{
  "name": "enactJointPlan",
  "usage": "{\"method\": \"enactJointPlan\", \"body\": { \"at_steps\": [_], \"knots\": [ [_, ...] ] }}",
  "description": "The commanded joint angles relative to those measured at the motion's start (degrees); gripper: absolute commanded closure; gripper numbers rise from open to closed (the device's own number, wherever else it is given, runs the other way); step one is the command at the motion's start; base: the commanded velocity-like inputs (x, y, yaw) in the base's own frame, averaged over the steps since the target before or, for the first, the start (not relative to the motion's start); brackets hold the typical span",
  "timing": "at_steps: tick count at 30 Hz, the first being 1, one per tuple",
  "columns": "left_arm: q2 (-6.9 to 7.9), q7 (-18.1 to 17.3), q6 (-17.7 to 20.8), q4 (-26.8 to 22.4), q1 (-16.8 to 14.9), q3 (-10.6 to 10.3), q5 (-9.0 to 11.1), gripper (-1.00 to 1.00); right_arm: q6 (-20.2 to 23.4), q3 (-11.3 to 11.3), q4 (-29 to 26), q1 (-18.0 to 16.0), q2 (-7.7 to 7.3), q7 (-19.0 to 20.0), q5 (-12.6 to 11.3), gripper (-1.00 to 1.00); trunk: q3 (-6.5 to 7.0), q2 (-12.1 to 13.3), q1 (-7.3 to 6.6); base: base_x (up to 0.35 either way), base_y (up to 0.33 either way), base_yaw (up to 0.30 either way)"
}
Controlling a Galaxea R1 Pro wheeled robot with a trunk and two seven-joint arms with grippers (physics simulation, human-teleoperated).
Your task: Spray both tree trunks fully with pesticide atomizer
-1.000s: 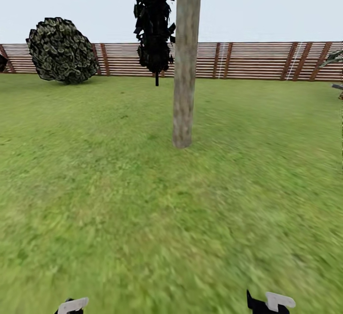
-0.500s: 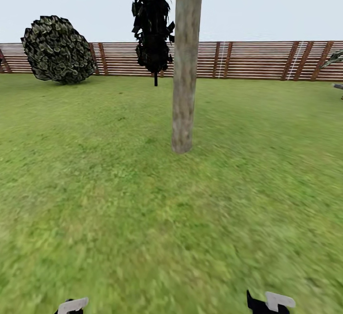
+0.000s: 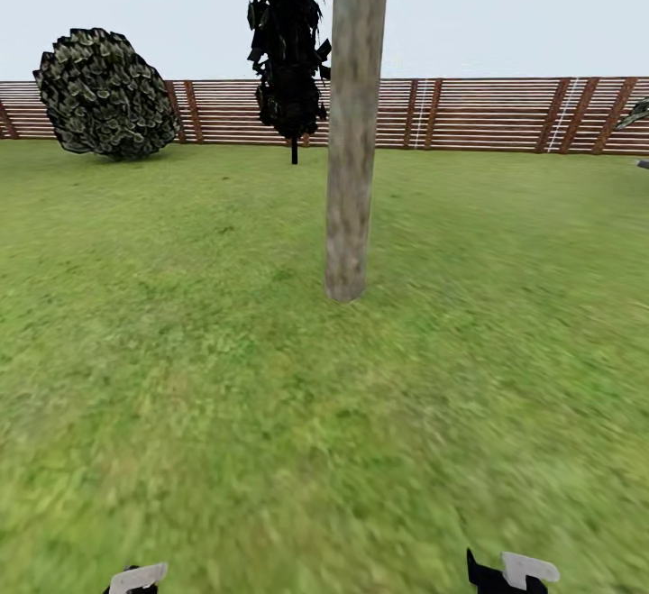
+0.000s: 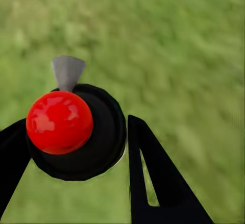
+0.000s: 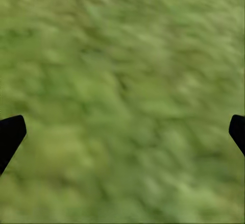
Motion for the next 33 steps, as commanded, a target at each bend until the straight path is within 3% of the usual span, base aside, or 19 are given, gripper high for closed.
{"method": "enactJointPlan", "body": {
  "at_steps": [1, 11, 20, 33],
  "knots": [
    [0.01, 0.0, -0.2, 0.0, 0.0, -0.1, 0.4, 1.0, -0.2, -0.1, 0.0, 0.0, 0.04, -0.2, 0.3, -1.0, -0.05, 0.0, 0.02, 0.335, 0.0, 0.0],
    [0.01, 0.0, -0.2, 0.1, 0.0, -0.1, 0.4, 1.0, -0.2, -0.1, 0.0, 0.0, 0.1, -0.2, 0.3, -1.0, -0.05, 0.0, 0.02, 0.336, 0.0, -0.003],
    [0.01, 0.0, -0.2, 0.1, 0.0, -0.1, 0.4, 1.0, -0.2, -0.1, 0.0, 0.0, 0.1, -0.2, 0.3, -1.0, -0.05, 0.0, 0.02, 0.335, 0.0, -0.237],
    [0.02, 0.0, -0.2, 0.0, 0.0, -0.1, 0.4, 1.0, -0.2, -0.1, 0.0, 0.0, 0.19, -0.2, 0.2, -1.0, -0.05, 0.0, 0.02, 0.335, 0.0, -0.004]
  ]
}}
